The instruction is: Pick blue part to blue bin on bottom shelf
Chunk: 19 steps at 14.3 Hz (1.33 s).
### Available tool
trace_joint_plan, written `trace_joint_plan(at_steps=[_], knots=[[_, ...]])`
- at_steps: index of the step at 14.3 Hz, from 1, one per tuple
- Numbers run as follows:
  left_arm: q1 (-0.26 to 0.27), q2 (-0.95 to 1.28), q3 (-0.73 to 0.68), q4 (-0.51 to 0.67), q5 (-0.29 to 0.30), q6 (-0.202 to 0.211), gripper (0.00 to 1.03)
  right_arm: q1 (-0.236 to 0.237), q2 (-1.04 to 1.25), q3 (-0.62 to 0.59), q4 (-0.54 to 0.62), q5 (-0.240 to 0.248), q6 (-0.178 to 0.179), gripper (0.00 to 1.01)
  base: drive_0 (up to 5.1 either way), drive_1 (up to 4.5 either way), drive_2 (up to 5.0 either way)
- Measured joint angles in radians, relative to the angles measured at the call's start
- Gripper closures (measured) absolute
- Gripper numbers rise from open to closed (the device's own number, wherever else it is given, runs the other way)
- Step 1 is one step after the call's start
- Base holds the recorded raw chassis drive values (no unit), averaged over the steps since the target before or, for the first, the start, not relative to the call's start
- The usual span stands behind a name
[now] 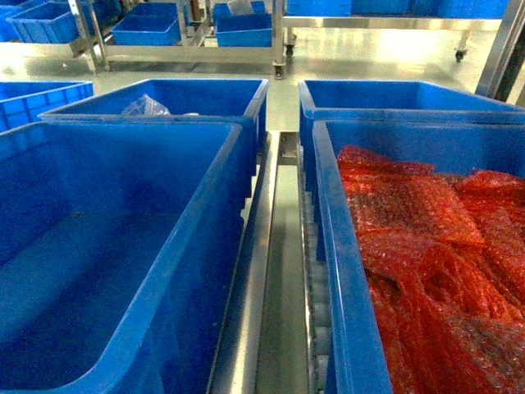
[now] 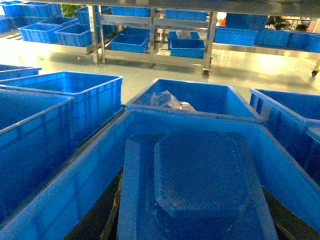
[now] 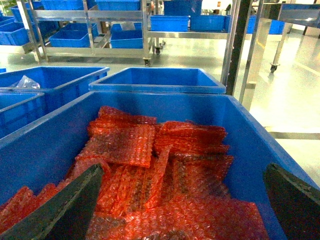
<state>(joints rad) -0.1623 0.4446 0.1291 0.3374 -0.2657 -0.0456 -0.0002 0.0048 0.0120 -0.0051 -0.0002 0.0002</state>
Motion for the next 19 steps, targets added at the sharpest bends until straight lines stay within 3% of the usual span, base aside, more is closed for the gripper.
trace_joint_plan(at_steps=[1,2,5,6,7,10,11,12,13,14,19], knots=[[-0.024,0.254,0.062,0.212,0.001,0.005,0.5,0.0,0.0,0.0,0.0,0.0,0.0,0.03,0.0,0.0,0.0],[-0.032,0.42,0.101,0.32,0.003,0.013,0.38,0.0,0.0,0.0,0.0,0.0,0.0,0.03,0.0,0.0,0.0],[-0.028,0.495,0.075,0.348,0.009,0.027,0.04,0.0,0.0,0.0,0.0,0.0,0.0,0.03,0.0,0.0,0.0],[-0.002,0.477,0.058,0.403,0.084,0.028,0.16,0.0,0.0,0.0,0.0,0.0,0.0,0.03,0.0,0.0,0.0],[0.022,0.417,0.013,0.376,0.125,0.028,0.32,0.0,0.0,0.0,0.0,0.0,0.0,0.03,0.0,0.0,0.0],[0.066,0.296,-0.04,0.308,0.167,0.028,0.7,0.0,0.0,0.0,0.0,0.0,0.0,0.03,0.0,0.0,0.0],[0.091,0.254,-0.054,0.28,0.206,0.028,0.82,0.0,0.0,0.0,0.0,0.0,0.0,0.03,0.0,0.0,0.0],[0.157,0.214,-0.07,0.249,0.257,0.028,0.95,0.0,0.0,0.0,0.0,0.0,0.0,0.03,0.0,0.0,0.0],[0.168,0.169,-0.079,0.214,0.253,0.028,1.01,0.0,0.0,0.0,0.0,0.0,0.0,0.03,0.0,0.0,0.0],[0.159,0.156,-0.113,0.265,0.266,0.028,1.01,0.0,0.0,0.0,0.0,0.0,0.0,0.03,0.0,0.0,0.0],[0.159,-0.041,-0.118,0.061,0.265,0.028,1.01,0.0,0.0,0.0,0.0,0.0,0.0,0.03,0.0,0.0,0.0]])
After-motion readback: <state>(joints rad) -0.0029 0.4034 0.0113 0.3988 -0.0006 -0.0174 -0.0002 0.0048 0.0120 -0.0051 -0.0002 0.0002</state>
